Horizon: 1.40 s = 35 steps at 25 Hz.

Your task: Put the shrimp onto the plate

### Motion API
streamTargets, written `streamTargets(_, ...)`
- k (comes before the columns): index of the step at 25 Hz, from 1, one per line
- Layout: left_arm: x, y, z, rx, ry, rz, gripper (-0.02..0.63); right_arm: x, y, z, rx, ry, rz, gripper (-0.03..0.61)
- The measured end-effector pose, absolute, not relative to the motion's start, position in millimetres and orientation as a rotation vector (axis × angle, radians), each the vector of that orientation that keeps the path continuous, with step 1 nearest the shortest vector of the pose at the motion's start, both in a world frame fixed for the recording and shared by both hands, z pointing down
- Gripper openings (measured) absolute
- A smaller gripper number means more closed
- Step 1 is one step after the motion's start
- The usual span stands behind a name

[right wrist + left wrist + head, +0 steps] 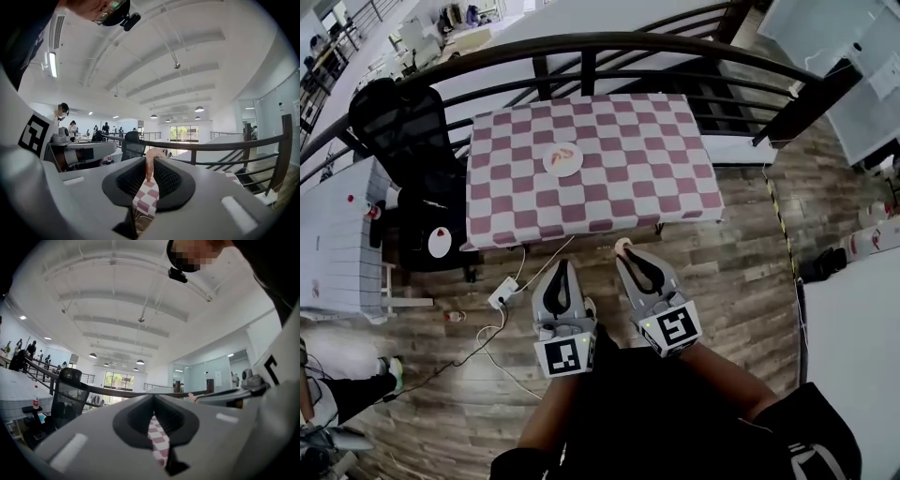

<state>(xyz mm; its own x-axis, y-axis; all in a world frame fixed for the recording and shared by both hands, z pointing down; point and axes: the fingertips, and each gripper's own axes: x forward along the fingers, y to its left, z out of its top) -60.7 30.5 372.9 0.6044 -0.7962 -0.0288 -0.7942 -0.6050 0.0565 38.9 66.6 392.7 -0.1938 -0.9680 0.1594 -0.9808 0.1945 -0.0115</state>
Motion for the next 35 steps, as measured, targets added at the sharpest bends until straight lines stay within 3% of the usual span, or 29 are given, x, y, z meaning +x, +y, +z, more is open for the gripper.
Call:
streamTargets(11,-76.6,-69.9,381.5,2.788,-1.316,-0.053,0.009,27.5,-36.2,406.3,1.943,-2.274,0.196,0.051)
streamTargets(35,-40.1,-118.4,392.7,2.705,-1.462,0.037,0.009,62.1,-122.5,443.1,1.833,-2.307,0.265,0.051)
